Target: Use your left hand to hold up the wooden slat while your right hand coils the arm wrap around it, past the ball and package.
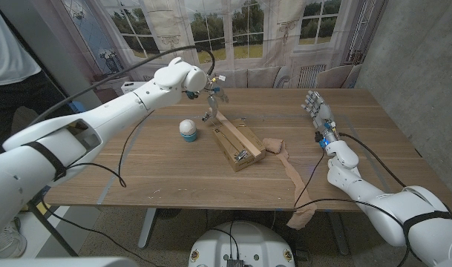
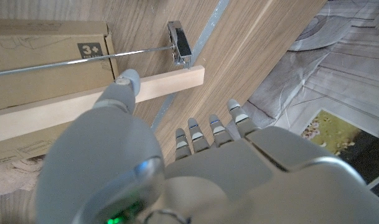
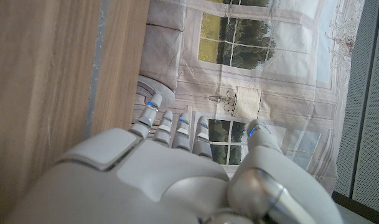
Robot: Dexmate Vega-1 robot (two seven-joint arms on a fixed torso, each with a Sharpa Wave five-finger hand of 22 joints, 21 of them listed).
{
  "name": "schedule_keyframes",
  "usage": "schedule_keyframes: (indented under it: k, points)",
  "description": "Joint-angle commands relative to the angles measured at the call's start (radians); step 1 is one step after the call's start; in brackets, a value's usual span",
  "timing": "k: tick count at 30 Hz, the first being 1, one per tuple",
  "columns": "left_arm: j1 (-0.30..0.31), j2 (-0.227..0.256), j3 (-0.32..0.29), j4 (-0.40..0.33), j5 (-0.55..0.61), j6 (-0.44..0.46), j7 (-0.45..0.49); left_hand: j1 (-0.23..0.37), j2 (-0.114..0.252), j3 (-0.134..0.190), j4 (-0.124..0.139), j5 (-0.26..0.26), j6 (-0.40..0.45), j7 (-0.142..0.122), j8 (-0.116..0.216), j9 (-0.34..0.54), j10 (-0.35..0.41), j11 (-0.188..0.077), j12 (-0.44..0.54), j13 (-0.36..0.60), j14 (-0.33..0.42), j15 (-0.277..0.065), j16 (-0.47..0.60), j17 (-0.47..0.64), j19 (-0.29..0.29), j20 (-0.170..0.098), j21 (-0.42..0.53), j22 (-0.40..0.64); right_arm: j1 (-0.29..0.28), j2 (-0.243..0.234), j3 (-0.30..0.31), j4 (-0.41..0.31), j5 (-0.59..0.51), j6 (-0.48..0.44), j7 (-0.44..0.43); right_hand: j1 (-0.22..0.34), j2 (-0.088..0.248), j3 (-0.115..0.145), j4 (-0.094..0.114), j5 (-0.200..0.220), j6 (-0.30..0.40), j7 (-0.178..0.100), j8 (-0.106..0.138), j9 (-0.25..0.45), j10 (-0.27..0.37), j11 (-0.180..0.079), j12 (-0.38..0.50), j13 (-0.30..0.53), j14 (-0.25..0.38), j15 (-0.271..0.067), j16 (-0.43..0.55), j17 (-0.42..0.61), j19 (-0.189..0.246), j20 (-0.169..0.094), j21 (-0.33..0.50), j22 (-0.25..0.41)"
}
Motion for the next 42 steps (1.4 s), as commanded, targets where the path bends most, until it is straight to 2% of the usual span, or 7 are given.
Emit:
schedule_keyframes:
  k: [1,14,23,31,42]
  points:
    - [-0.001,-0.018,0.014,0.054,-0.002,-0.034,0.014,0.020,0.009,0.000,0.002,0.009,0.006,-0.001,0.006,0.002,0.009,-0.006,0.000,0.002,0.002,-0.013,0.000,0.003,0.009,-0.001,-0.001,0.003,0.011,0.005,-0.005,0.012,-0.010,-0.005,-0.015,-0.004,-0.001,-0.005,-0.002,-0.003,0.012,0.003,-0.003,0.002,0.010,-0.001,0.000,0.005,0.004,0.006,-0.001,0.004,0.008,0.002,-0.003,0.006]
    - [-0.023,-0.038,0.048,0.126,0.021,-0.069,0.043,0.044,0.020,-0.004,0.005,0.018,0.017,0.001,0.010,0.004,0.020,-0.014,0.003,0.003,0.006,-0.021,0.001,0.002,0.016,-0.005,-0.003,0.003,0.051,0.024,-0.007,0.075,-0.014,-0.006,-0.003,-0.006,0.000,-0.008,-0.002,-0.002,0.012,0.003,-0.004,0.002,0.010,-0.001,-0.001,0.005,0.004,0.007,-0.003,0.004,0.008,0.001,-0.008,0.006]
    - [-0.035,-0.043,0.074,0.159,0.063,-0.084,0.091,0.071,0.047,-0.004,0.012,0.026,0.037,-0.003,0.016,0.005,0.038,-0.025,0.009,0.005,0.019,-0.038,0.005,0.002,0.030,-0.010,-0.002,0.003,0.053,0.031,-0.002,0.089,-0.011,-0.001,-0.004,-0.009,0.002,-0.010,0.000,-0.002,0.012,0.003,-0.005,0.002,0.009,0.001,-0.003,0.005,0.004,0.007,-0.004,0.005,0.009,0.003,-0.011,0.006]
    - [-0.033,-0.050,0.079,0.186,0.074,-0.098,0.151,0.081,0.064,-0.010,0.019,0.028,0.058,-0.006,0.023,0.006,0.059,-0.032,0.015,0.005,0.031,-0.047,0.007,0.001,0.040,-0.012,-0.002,0.004,0.023,0.019,-0.002,0.042,-0.015,-0.004,-0.028,-0.011,0.003,-0.012,0.000,-0.002,0.013,0.003,-0.005,0.002,0.010,-0.001,-0.004,0.005,0.004,0.008,-0.005,0.005,0.010,0.003,-0.015,0.006]
    - [-0.038,-0.085,0.091,0.263,0.047,-0.130,0.223,0.081,0.070,-0.019,0.026,0.028,0.062,-0.006,0.023,0.007,0.063,-0.033,0.016,0.006,0.037,-0.052,0.007,0.001,0.046,-0.014,-0.002,0.004,-0.009,0.002,-0.008,-0.019,-0.021,-0.018,-0.057,-0.012,0.003,-0.015,0.000,-0.001,0.012,0.003,-0.006,0.002,0.010,0.002,-0.005,0.006,0.004,0.008,-0.006,0.005,0.011,0.004,-0.019,0.006]
